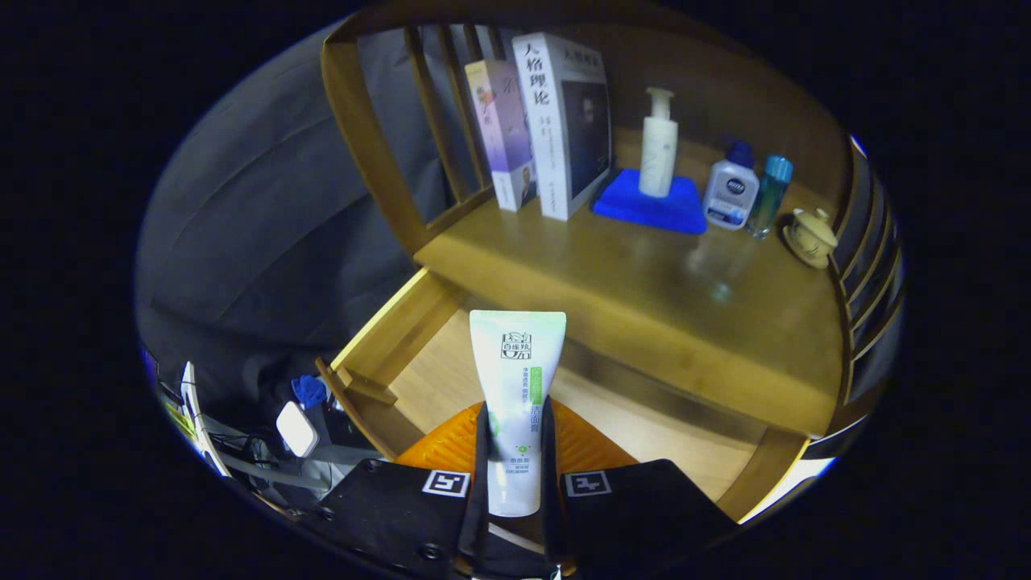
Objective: Pull open the drawer, take out the items inside it, and place them on the countertop above the cabinet.
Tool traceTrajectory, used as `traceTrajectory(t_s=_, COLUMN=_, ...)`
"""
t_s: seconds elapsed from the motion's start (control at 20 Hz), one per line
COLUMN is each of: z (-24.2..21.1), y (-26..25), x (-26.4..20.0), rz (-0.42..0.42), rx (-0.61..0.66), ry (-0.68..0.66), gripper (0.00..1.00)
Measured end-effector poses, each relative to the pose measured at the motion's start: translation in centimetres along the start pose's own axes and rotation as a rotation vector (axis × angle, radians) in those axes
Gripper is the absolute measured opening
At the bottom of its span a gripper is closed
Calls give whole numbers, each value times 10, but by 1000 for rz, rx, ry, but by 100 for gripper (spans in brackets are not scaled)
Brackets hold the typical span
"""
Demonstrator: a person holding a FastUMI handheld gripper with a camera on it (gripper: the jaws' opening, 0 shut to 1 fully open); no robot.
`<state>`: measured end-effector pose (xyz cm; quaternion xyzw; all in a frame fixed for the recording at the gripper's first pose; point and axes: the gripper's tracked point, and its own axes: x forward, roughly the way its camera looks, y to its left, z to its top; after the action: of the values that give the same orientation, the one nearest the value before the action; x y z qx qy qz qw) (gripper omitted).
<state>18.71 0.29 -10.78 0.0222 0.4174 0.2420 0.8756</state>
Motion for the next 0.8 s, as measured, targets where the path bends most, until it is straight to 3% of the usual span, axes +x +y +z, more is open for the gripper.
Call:
traceTrajectory(t_s=0.35, z=57, y=-69, x=4, rz=-125, rx=189, ry=-121, gripper=29)
traceTrajectory(t_s=0.5, z=69, y=-91, x=8, rz=-166, rx=293, ry=-148, gripper=29)
traceTrajectory(t_s=0.8, z=78, y=-121, x=26, rz=-249, rx=382, ry=-152, gripper=29)
